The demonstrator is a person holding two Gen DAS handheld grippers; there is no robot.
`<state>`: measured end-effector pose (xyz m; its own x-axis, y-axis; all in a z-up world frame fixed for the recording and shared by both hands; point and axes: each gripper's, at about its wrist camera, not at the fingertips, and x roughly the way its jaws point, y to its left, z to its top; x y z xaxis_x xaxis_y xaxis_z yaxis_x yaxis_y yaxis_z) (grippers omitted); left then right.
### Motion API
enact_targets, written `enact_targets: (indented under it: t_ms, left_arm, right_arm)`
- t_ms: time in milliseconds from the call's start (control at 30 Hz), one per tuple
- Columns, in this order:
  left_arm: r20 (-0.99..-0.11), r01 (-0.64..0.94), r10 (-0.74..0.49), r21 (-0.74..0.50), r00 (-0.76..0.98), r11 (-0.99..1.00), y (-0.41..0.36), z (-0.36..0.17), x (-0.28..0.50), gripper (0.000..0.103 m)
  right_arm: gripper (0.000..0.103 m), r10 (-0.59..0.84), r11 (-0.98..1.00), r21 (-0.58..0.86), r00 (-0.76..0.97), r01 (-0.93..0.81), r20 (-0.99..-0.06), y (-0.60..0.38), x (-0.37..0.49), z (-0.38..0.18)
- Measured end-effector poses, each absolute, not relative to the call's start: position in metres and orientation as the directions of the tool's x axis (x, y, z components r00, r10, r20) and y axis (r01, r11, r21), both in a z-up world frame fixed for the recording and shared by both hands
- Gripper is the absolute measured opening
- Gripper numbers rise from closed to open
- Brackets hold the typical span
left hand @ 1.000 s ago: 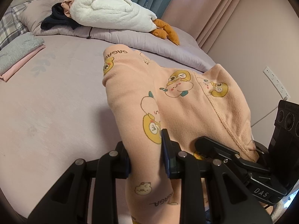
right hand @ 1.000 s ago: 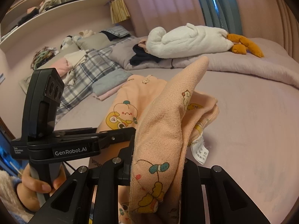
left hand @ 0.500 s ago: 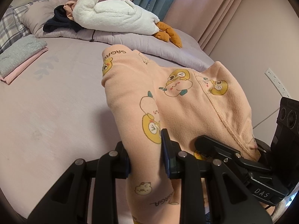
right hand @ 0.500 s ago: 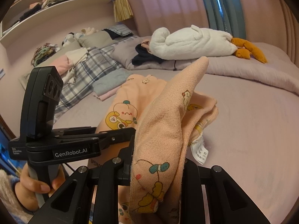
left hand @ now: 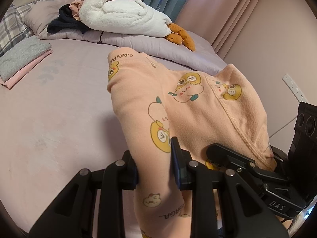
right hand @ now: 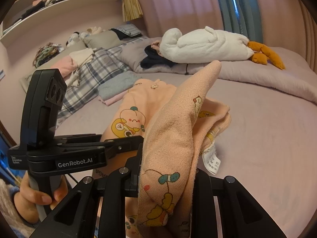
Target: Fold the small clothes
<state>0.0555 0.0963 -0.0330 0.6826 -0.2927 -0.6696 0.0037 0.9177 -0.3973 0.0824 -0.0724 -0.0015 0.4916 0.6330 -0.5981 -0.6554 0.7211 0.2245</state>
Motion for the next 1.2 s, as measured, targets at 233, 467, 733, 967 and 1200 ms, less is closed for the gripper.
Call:
enact_targets:
  t_ms: [233, 467, 733, 967, 1200]
  left_arm:
    - [-0.673, -0.001, -0.295, -0.402, 0.678, 0.916, 0.100, -0.037, 0.058, 0.027]
    - [-0.680, -0.008, -0.295, -0.404, 0.671, 0.915, 0.106, -0.040, 0.062, 0.027]
    - [-0.685, -0.018, -0.294, -0.409, 0.666, 0.912, 0.107, -0.045, 0.064, 0.027]
    - [-0.690, -0.023, -0.286, -0.402, 0.665, 0.916, 0.107, -0.046, 0.065, 0.026]
    - [-0.695, -0.028, -0.273, -0.389, 0.666, 0.921, 0.105, -0.047, 0.065, 0.026]
  right_arm:
    - [0.027, 0.628, 0.721, 0.219, 0.488, -0.657, -0.606, -0.068, 0.085, -0.003]
    - [0.027, 0.624, 0.720, 0.212, 0.482, -0.661, -0.615, -0.063, 0.087, -0.004]
    - [0.027, 0.622, 0.717, 0.208, 0.474, -0.666, -0.623, -0.061, 0.092, -0.006]
    - [0.027, 0.624, 0.711, 0.208, 0.467, -0.672, -0.626, -0.060, 0.096, -0.008]
    - [0.027, 0.624, 0.711, 0.208, 0.467, -0.672, -0.626, -0.059, 0.095, -0.009]
